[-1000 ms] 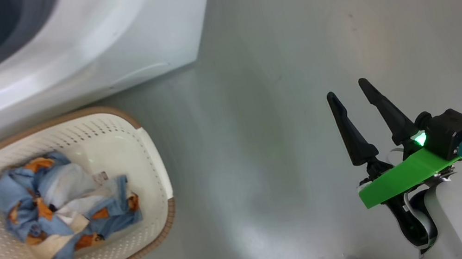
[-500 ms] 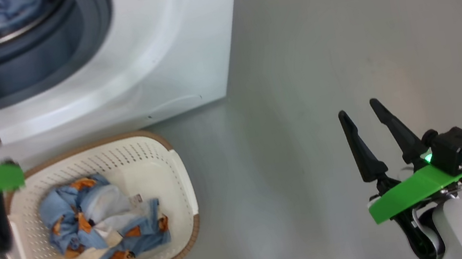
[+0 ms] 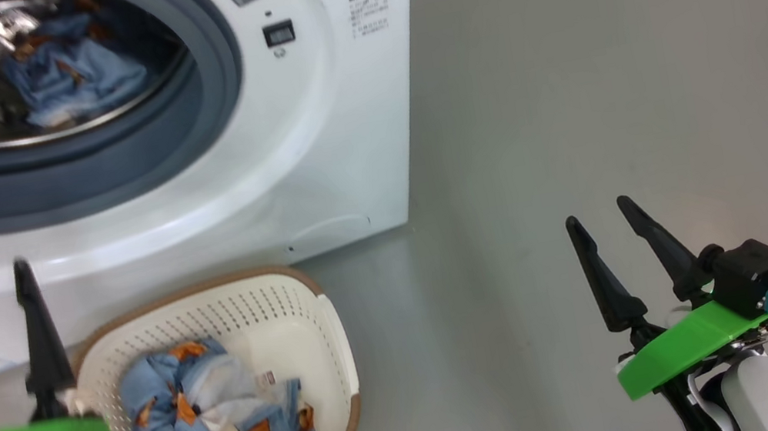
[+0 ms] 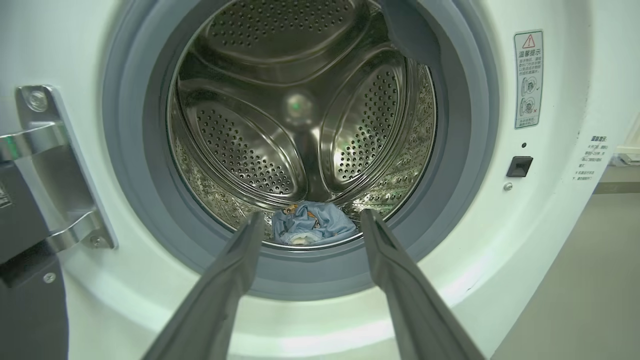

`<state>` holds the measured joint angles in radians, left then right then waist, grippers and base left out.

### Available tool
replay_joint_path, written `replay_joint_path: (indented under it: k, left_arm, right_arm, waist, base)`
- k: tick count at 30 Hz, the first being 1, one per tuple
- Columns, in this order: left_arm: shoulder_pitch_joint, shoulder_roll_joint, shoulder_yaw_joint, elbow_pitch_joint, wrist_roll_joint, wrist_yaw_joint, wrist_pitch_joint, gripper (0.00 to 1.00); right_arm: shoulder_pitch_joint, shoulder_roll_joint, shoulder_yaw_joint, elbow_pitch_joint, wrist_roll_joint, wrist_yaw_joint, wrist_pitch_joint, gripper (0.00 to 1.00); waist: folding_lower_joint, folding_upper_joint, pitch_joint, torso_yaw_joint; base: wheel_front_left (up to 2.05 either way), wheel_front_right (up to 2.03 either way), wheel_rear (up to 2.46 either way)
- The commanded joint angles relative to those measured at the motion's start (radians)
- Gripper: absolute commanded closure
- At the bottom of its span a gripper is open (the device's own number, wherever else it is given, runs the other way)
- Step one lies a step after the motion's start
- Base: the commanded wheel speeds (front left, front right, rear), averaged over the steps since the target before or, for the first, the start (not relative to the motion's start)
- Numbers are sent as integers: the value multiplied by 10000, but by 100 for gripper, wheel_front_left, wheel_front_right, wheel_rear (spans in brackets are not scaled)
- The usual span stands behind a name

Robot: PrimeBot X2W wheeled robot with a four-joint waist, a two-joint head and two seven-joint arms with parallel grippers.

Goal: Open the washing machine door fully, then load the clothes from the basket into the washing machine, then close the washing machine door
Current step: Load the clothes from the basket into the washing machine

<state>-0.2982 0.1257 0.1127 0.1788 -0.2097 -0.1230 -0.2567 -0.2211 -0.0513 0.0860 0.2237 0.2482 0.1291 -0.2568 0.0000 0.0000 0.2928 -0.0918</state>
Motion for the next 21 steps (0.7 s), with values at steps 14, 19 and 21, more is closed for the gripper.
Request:
replay_joint_path:
  k: [14, 19, 21]
  left_arm:
    - [2751, -535, 1013, -1400, 737, 206, -51, 0]
    - [3254, -661, 1000, -1579, 779, 271, -51, 0]
    - [3454, -694, 997, -1661, 769, 339, -51, 0]
  right_arm:
    - [981, 11, 175, -425, -266, 16, -49, 0]
    - [1218, 11, 111, -494, -374, 16, -49, 0]
    - [1277, 11, 105, -511, -402, 16, -49, 0]
  waist:
    - [0, 0, -1710, 184]
    - [0, 0, -1961, 322]
    - [0, 0, -2017, 359]
  base:
    - [0, 0, 0]
    - [0, 0, 0]
    - [0, 0, 0]
